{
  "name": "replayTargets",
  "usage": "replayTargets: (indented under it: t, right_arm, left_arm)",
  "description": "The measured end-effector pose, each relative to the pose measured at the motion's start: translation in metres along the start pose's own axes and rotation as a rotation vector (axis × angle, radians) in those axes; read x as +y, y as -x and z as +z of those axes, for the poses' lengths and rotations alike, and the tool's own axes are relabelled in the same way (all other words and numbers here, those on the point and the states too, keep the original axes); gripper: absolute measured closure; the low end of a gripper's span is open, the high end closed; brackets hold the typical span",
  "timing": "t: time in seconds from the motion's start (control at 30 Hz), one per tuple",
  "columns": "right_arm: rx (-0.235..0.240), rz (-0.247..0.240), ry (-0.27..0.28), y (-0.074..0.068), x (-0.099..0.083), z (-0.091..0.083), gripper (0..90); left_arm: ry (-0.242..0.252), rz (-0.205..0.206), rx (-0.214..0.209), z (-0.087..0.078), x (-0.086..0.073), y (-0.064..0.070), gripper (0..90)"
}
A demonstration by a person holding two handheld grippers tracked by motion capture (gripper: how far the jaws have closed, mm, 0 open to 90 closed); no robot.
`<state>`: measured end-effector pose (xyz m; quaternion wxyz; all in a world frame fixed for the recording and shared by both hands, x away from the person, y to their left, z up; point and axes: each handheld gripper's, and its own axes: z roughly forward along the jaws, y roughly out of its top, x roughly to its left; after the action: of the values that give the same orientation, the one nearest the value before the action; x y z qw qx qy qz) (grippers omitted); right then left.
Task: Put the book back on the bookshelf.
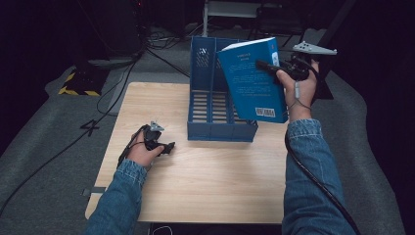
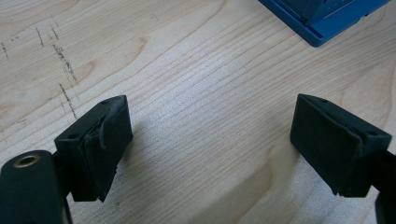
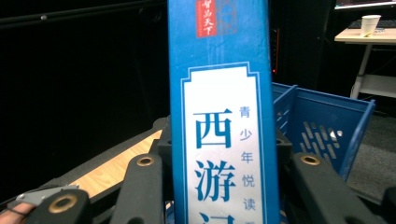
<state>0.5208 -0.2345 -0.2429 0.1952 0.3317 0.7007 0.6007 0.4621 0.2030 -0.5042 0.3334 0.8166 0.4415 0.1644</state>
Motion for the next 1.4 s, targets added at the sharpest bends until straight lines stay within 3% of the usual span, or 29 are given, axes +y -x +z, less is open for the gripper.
replayTargets:
  t: [0.37,0.6,0.77,0.87,1.03,1.4]
  right_arm:
    - [-0.036,0.05,0.024,0.042,-0.008,0.005,61.9]
    - [-0.043,0.107,0.057,0.062,-0.012,0.003,61.9]
    - [-0.066,0.111,0.062,0.069,-0.014,0.0,61.9]
    - [-0.08,0.153,0.072,0.078,-0.019,-0.002,61.9]
    - [-0.105,0.185,0.085,0.082,-0.022,-0.003,61.9]
    - [-0.177,0.221,0.079,0.076,-0.023,0.001,61.9]
  left_arm:
    - [-0.004,-0.004,0.001,0.0,0.001,0.0,13.2]
    - [-0.004,0.001,0.01,0.0,0.001,-0.001,13.2]
    - [-0.005,-0.004,0.005,0.001,0.002,-0.001,13.2]
    - [-0.004,-0.004,0.005,0.001,0.002,-0.001,13.2]
    - [-0.004,-0.005,0.005,0.001,0.002,-0.001,13.2]
    - [-0.002,-0.008,0.007,0.002,0.002,-0.001,13.2]
